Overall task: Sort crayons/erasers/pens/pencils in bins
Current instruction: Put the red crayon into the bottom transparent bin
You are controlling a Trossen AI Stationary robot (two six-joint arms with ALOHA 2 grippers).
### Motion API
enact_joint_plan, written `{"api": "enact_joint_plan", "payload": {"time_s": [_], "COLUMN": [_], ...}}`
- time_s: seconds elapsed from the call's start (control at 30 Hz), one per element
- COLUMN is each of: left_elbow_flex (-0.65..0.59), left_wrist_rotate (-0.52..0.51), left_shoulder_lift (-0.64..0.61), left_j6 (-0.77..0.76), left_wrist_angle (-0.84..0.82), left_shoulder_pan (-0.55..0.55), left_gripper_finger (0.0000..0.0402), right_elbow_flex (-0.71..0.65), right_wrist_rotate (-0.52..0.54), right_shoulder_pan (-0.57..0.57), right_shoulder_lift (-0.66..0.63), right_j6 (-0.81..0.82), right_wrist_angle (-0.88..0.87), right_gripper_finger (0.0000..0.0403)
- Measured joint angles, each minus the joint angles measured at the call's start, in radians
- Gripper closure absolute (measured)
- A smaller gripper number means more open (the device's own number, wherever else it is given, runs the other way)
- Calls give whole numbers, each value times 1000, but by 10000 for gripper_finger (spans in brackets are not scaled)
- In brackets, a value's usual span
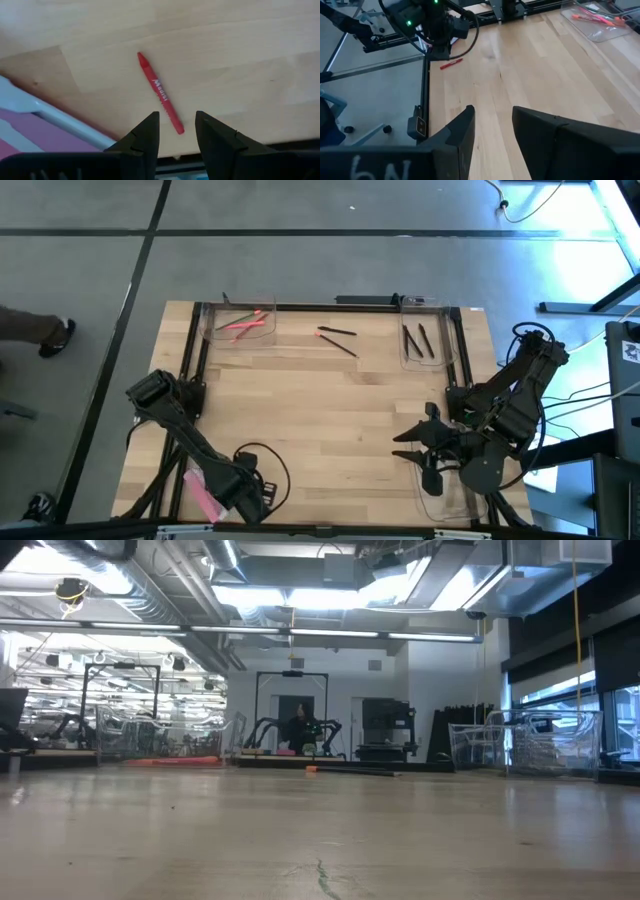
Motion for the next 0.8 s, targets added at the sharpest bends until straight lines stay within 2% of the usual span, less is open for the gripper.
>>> {"api": "enact_joint_plan", "payload": {"time_s": [0.13,0.33,0.57,0.8], "left_elbow_flex": [0,-6,-77,-128], "left_wrist_rotate": [47,57,55,57], "left_shoulder_lift": [34,61,60,55], "left_j6": [-21,-27,-55,-56], "left_wrist_angle": [4,15,139,192], "left_shoulder_pan": [7,7,-3,-3], "left_gripper_finger": [284,284,284,284], "right_elbow_flex": [0,0,0,0], "right_wrist_rotate": [0,0,0,0], "right_shoulder_pan": [0,0,0,0], "right_shoulder_lift": [0,0,0,0], "right_j6": [0,0,0,0], "right_wrist_angle": [1,7,7,7], "right_gripper_finger": [269,269,269,269]}}
